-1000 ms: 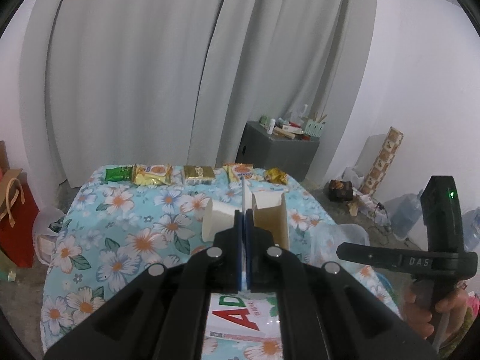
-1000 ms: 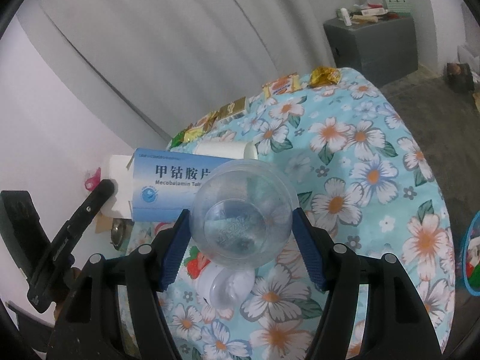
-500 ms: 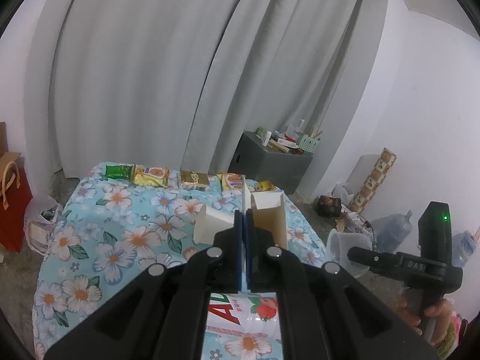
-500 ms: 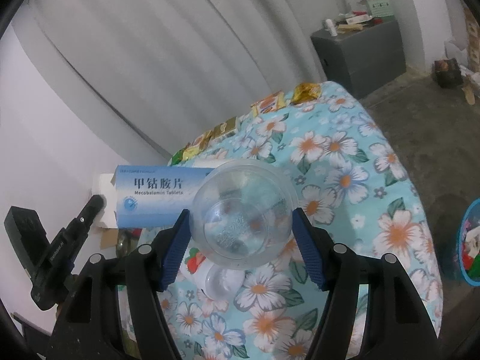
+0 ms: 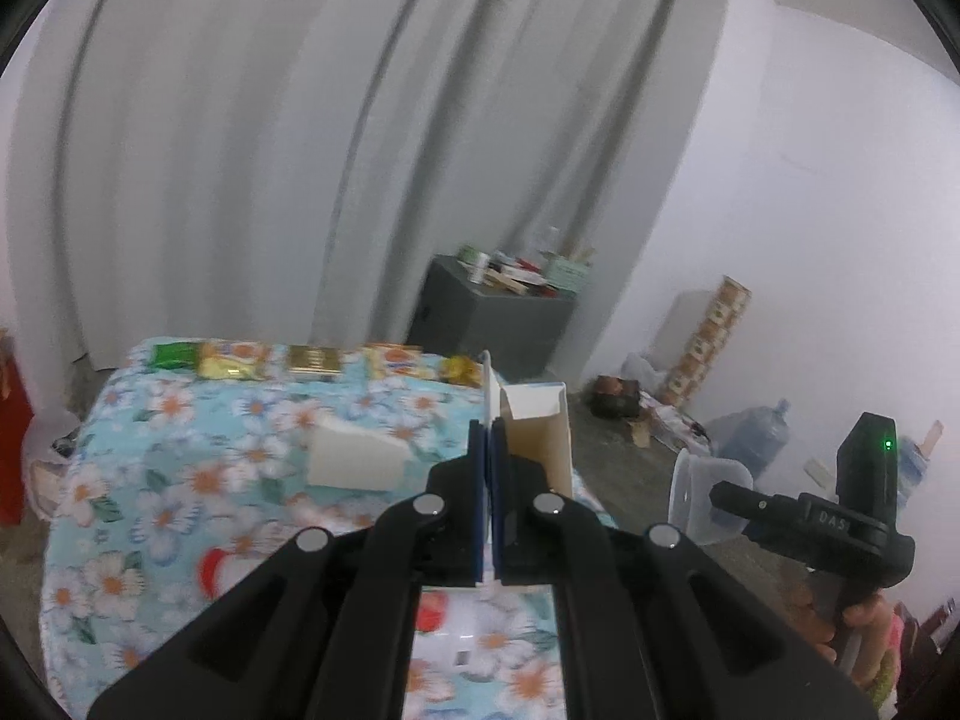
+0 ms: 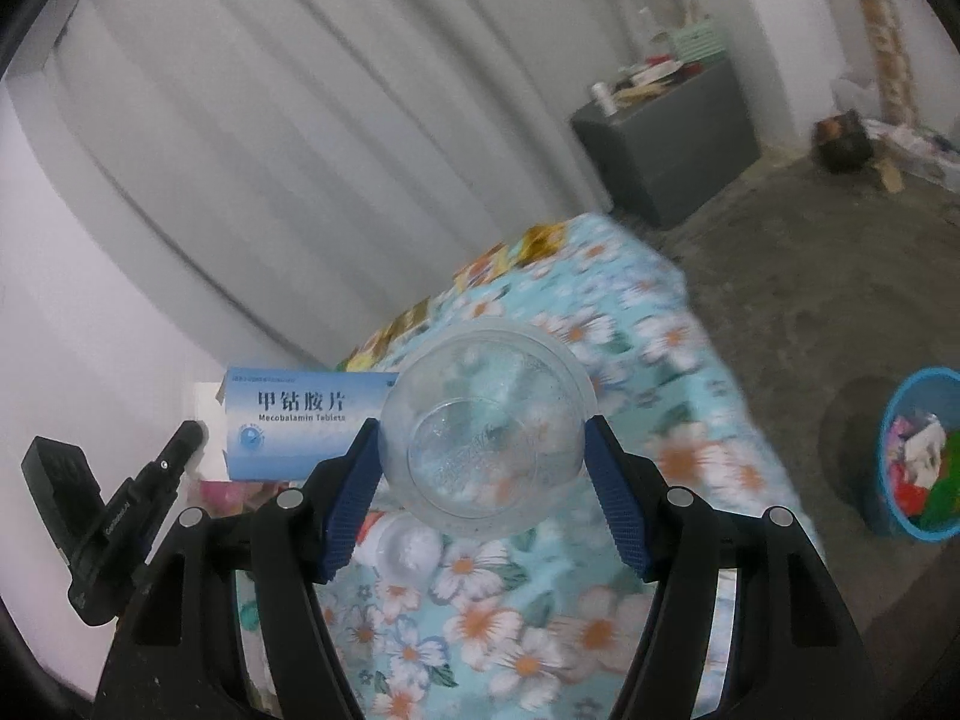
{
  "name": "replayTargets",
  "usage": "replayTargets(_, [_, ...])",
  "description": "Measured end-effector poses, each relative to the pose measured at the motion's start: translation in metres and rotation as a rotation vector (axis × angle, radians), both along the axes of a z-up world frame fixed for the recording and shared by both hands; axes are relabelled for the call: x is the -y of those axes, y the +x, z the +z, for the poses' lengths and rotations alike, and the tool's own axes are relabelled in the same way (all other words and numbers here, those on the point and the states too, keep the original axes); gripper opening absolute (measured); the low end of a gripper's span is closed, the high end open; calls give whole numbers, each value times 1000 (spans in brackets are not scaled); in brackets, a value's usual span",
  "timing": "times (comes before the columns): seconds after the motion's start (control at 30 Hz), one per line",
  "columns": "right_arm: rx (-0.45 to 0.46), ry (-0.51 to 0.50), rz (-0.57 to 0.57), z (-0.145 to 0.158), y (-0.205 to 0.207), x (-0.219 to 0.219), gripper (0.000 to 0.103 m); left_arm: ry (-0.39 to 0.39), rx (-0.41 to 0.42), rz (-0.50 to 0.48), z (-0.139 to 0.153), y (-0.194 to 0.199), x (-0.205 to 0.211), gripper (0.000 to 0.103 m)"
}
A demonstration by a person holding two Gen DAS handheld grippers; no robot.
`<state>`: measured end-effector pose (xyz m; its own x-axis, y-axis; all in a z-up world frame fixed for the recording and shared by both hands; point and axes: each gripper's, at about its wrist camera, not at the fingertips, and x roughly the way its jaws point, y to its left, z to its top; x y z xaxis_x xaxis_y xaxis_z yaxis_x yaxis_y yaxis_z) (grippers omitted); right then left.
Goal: Collect trash
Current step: 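Carry medicine box and plastic cup to the blue wastebasket and release both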
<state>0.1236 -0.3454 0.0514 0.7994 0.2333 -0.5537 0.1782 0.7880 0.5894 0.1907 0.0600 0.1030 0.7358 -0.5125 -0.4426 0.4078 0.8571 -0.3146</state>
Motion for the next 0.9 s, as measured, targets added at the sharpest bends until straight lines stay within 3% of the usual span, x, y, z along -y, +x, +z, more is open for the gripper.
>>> replayTargets(0.17, [2,11,-151,-5,-48,53,63,24,-16,-126,2,2,62,1])
replayTargets(0.43, [-54,46,-408,-32,-127,138,63,99,-91,-389,-24,5,197,1])
replayTargets(0.67, [-139,155,-551,-83,-167,201,64,210,-187,-555,-70,2,317,1])
replayTargets(0.9, [-199,302,-623,-139,-176,258,64,339,-259,-652,-123,-7,420,1])
